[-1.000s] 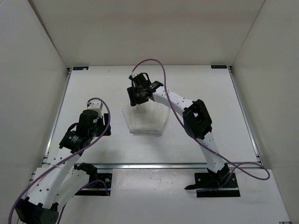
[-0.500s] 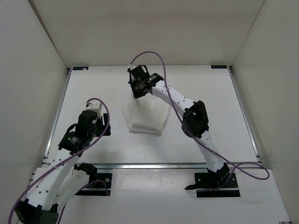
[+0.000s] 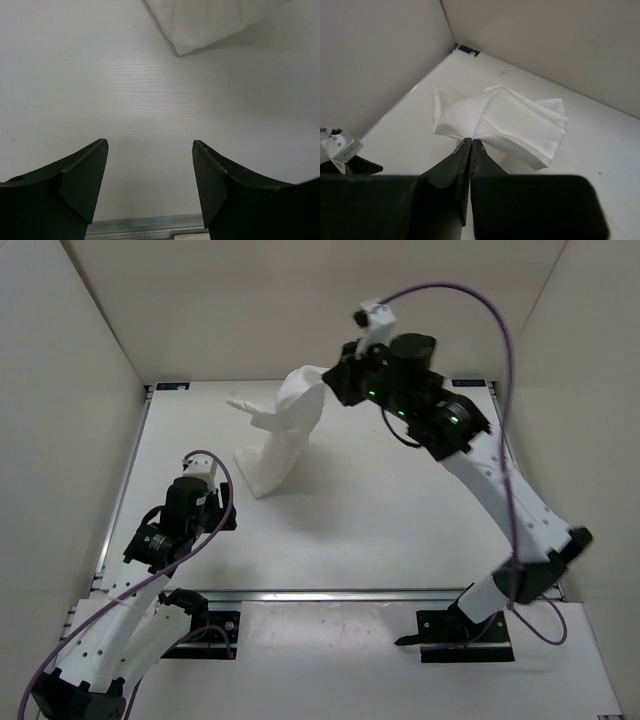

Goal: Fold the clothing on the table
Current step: Flatten the skirt out

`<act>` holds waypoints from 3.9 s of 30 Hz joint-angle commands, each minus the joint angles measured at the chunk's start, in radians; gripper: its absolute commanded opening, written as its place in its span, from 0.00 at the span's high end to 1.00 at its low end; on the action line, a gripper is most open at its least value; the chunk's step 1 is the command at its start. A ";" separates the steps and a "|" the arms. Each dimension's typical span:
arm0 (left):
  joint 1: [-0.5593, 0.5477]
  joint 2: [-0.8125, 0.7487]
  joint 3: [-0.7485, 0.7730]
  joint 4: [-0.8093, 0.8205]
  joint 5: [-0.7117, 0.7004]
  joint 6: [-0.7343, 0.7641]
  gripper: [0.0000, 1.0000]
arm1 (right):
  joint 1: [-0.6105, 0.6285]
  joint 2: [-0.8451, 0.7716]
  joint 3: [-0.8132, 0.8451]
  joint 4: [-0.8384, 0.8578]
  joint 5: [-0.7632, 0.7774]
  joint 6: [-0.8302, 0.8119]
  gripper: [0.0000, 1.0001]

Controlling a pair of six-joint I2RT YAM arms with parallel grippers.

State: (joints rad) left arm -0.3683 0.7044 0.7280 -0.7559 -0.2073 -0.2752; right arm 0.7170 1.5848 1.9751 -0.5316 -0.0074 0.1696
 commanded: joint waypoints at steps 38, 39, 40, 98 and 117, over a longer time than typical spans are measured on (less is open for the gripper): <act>0.083 0.069 -0.016 0.056 0.140 0.060 0.17 | 0.057 -0.148 -1.451 0.889 -0.129 0.884 0.51; 0.086 0.070 -0.018 0.062 0.138 0.059 0.17 | 0.065 -0.123 -1.435 0.895 -0.132 0.899 0.51; 0.085 0.066 -0.021 0.059 0.135 0.065 0.17 | 0.079 -0.109 -1.417 0.904 -0.134 0.909 0.51; -0.064 0.558 -0.351 1.060 0.413 -0.656 0.43 | -0.315 -0.539 -1.780 0.725 -0.313 0.574 1.00; -0.066 0.756 -0.317 1.173 0.404 -0.720 0.59 | -0.306 -0.536 -1.776 0.749 -0.312 0.571 1.00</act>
State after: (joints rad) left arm -0.4343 1.4467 0.3698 0.3779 0.2031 -0.9977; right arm 0.4057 1.0569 0.1970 0.1799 -0.3229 0.7586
